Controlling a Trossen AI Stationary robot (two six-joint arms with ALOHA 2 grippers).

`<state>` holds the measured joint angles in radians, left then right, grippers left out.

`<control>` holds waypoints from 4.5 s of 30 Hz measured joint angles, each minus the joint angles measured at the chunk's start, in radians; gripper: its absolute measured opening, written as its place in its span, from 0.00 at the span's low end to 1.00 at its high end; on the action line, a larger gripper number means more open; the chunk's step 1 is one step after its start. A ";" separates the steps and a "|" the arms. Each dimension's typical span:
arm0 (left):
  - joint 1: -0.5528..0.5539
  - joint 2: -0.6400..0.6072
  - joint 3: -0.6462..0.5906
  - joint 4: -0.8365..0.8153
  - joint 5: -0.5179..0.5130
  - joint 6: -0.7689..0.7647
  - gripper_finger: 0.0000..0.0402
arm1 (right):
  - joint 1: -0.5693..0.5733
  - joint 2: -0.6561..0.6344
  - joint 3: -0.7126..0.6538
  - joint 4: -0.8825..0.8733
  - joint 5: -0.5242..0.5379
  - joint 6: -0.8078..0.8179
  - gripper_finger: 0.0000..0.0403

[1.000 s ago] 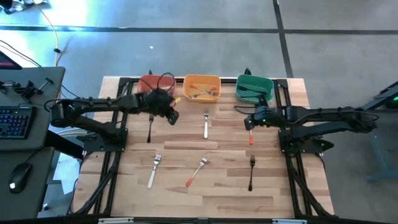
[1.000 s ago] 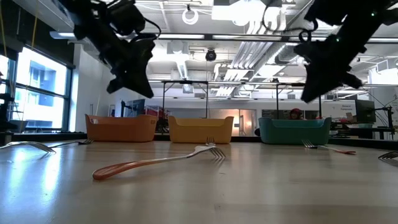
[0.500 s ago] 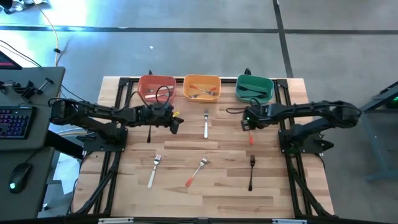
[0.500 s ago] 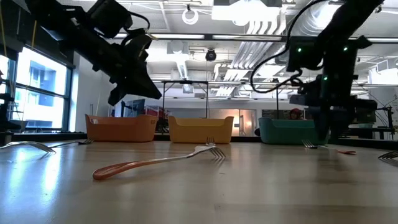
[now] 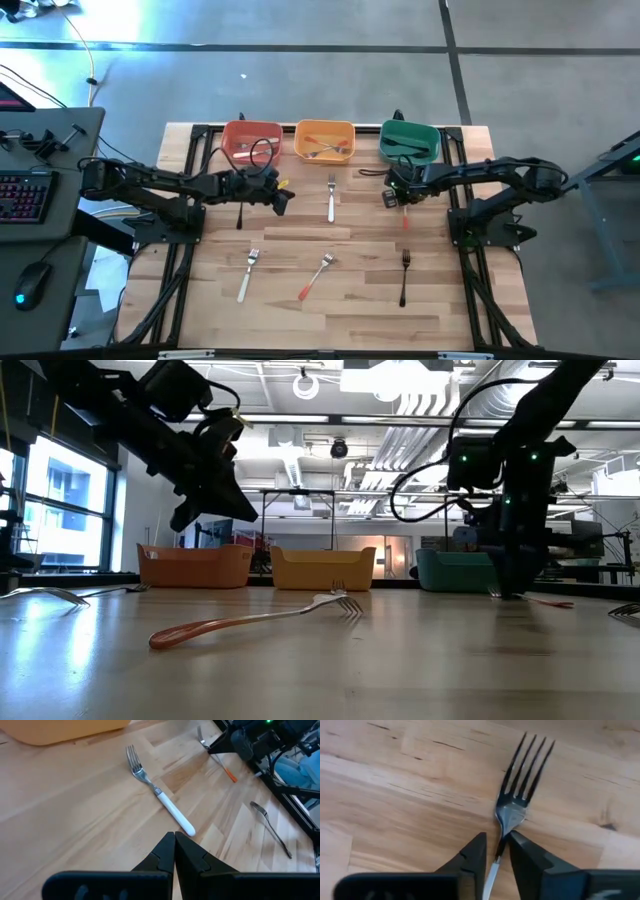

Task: Sort silverware by color (type)
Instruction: Put the orange fork into the yellow bin, then put the black fork into the green bin

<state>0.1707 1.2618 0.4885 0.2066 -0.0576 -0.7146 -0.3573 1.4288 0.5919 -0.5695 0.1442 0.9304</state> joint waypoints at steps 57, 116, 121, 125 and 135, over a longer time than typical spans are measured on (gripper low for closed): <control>-0.079 0.000 -0.089 0.113 -0.110 -0.043 0.00 | -0.199 1.009 1.683 -0.555 -0.205 -1.018 0.02; 0.042 0.000 0.253 -1.131 -0.083 -0.306 0.24 | 0.007 -0.474 0.001 0.438 0.059 -0.457 0.00; 0.090 0.000 0.125 -0.974 -0.056 -0.328 0.35 | 0.007 -0.475 0.001 0.475 0.059 -0.458 0.00; 0.132 0.000 0.060 -0.941 -0.080 -0.380 0.39 | 0.007 -0.475 0.001 0.485 0.059 -0.456 0.00; 0.202 -0.007 -0.047 -0.791 -0.093 -0.344 0.27 | 0.007 -0.474 0.001 0.486 0.057 -0.456 0.00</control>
<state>0.3728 1.2544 0.4415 -0.5840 -0.1504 -1.0591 -0.3504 0.9546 0.5926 -0.0837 0.2012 0.4746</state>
